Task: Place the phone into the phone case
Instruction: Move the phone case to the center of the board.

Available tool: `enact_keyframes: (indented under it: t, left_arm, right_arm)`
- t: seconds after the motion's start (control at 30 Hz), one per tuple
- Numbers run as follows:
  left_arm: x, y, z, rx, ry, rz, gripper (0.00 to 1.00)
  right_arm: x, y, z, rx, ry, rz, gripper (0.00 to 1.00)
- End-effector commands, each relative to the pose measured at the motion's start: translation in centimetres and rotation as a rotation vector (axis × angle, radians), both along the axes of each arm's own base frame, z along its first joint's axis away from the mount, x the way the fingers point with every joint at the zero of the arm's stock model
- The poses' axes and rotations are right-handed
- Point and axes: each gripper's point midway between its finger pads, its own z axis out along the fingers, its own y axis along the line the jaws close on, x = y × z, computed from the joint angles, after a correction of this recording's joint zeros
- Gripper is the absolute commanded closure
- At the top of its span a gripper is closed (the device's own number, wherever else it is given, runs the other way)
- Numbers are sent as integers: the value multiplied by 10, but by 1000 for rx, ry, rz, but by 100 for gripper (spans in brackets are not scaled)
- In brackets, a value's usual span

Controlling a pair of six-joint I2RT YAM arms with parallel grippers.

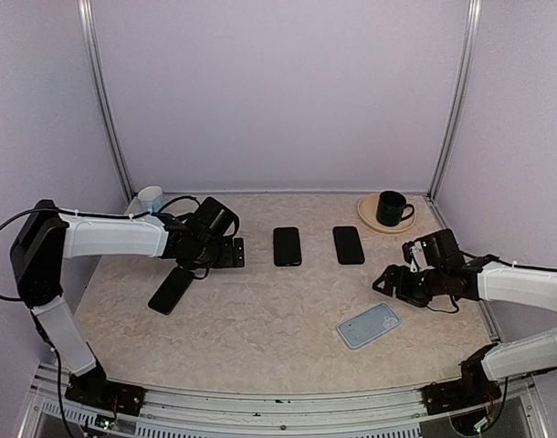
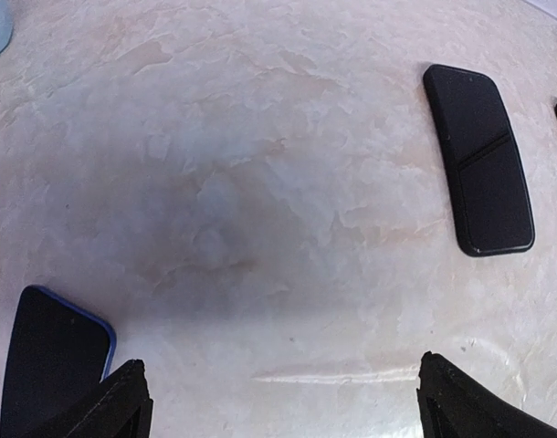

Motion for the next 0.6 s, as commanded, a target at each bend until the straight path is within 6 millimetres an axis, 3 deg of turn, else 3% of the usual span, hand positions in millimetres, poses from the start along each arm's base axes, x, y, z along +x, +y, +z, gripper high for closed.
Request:
enact_keyframes:
  t: [0.0, 0.23, 0.57]
  left_arm:
    - [-17, 16, 19, 5, -44, 5, 1]
    - [-43, 37, 21, 6, -59, 29, 1]
    - [-61, 48, 17, -25, -54, 25, 1]
  right_arm:
    - [-3, -21, -22, -88, 59, -78, 23]
    - [-6, -34, -30, -161, 99, -128, 48]
    - [-15, -30, -43, -231, 137, -77, 60]
